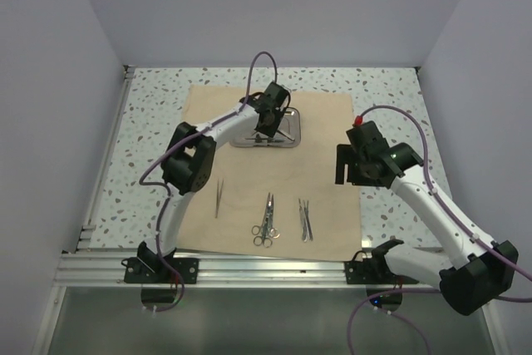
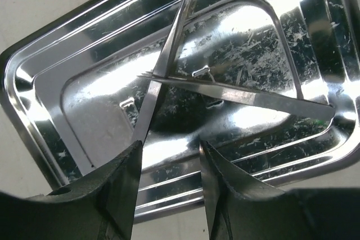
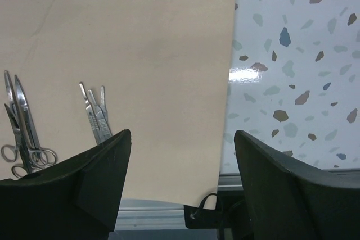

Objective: Open and lay out the surgical kit
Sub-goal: Pick up the medical item from the container.

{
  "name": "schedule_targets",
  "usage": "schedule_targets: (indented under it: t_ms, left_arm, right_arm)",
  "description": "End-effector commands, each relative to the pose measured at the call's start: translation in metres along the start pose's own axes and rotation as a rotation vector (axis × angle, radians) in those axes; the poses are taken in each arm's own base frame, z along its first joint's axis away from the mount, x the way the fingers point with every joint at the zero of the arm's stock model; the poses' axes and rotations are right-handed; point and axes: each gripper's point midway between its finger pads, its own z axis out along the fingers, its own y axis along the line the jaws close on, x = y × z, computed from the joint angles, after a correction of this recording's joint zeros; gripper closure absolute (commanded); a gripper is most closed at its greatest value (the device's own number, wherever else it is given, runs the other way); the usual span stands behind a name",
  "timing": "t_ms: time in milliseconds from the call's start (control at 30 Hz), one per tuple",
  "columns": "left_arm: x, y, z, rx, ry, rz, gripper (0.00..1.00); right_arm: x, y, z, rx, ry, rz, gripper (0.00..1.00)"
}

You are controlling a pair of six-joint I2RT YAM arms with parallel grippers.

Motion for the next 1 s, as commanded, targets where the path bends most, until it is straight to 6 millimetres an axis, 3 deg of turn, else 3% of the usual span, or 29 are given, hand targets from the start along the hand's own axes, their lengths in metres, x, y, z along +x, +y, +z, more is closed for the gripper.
schedule_targets:
  t_ms: [0, 167, 333, 533, 633, 800, 967]
  left_arm:
    - [-0.037, -0.005, 0.004, 0.061, -0.097, -0.01, 0.52]
    - [-0.044, -0.001, 0.013, 0.073, -0.106, -0.028, 0.52]
    - [-0.052, 0.017, 0.015, 0.074, -0.123, -0.064, 0.53]
    - [-0.04, 0.021, 0.036, 0.131, -0.076, -0.091, 0.53]
    - [-0.02, 0.011, 0.05, 0.177, -0.02, -0.087, 0.6]
    - [0.001, 0.0, 0.052, 0.239, 0.012, -0.075, 0.66]
    - [0.011, 0.004, 0.053, 0.22, 0.037, -0.069, 0.86]
  right_arm:
    - [0.005, -0.012, -0.01, 0.04, -0.002, 0.02, 0.22]
    - [0.003, -0.012, -0.011, 0.06, 0.01, 0.033, 0.22]
    - [-0.01, -0.004, -0.008, 0.062, 0.011, 0.047, 0.22]
    - [-0.024, 0.005, -0.002, 0.057, 0.011, 0.05, 0.22]
    - [-0.03, 0.008, 0.0, 0.061, 0.019, 0.043, 0.22]
    - [-0.037, 0.011, 0.0, 0.064, 0.008, 0.043, 0.22]
    - [-0.031, 0.011, 0.004, 0.056, 0.018, 0.044, 0.22]
